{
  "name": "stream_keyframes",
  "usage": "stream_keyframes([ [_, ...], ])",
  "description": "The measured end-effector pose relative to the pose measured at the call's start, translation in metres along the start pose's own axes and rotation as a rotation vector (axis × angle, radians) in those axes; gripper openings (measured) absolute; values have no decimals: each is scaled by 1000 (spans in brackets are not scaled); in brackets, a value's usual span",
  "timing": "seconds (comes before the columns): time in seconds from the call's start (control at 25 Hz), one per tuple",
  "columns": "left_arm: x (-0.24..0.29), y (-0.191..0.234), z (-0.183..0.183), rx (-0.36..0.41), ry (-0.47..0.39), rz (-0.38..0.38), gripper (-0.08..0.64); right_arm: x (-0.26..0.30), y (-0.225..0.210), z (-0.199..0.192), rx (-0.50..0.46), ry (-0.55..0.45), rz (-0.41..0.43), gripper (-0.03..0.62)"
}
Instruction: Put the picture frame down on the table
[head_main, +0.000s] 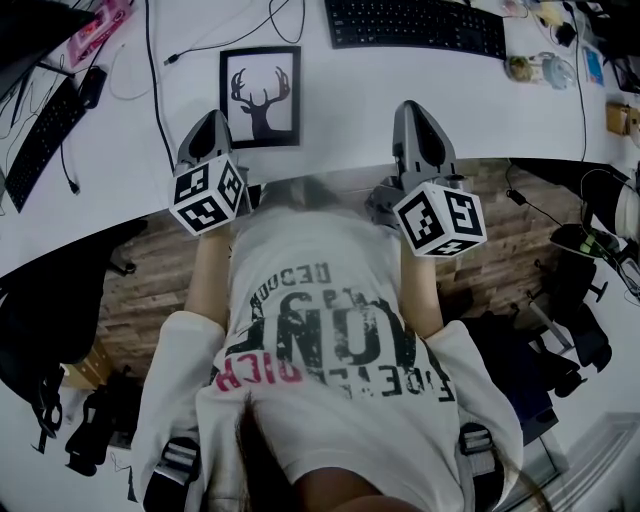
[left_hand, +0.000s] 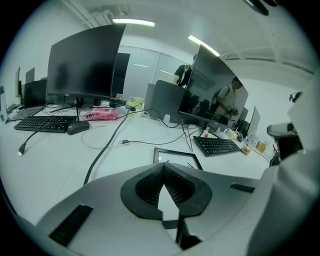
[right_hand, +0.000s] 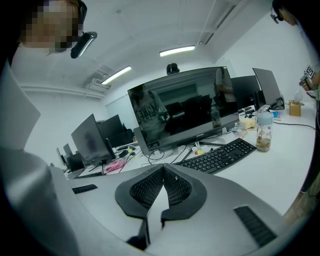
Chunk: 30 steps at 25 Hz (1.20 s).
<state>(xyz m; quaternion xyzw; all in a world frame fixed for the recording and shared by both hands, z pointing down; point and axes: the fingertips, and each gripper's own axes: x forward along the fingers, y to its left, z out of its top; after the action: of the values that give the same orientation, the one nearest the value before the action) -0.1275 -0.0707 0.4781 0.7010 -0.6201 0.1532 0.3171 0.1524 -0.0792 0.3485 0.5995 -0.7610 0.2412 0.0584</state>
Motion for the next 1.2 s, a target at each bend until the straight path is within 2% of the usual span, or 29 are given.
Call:
stream_keyframes([
  [0.44,-11,-14,53,-42,-109,-58,3,5,9,9,-6,-22,26,0],
  [0.72,-22,-29,89,45,-194,-72,2,4,16,17,-14,-43,44,0],
  [1.2,-50,-57,135,95,-314,-129,2,4,41,36,-51,-85,103,0],
])
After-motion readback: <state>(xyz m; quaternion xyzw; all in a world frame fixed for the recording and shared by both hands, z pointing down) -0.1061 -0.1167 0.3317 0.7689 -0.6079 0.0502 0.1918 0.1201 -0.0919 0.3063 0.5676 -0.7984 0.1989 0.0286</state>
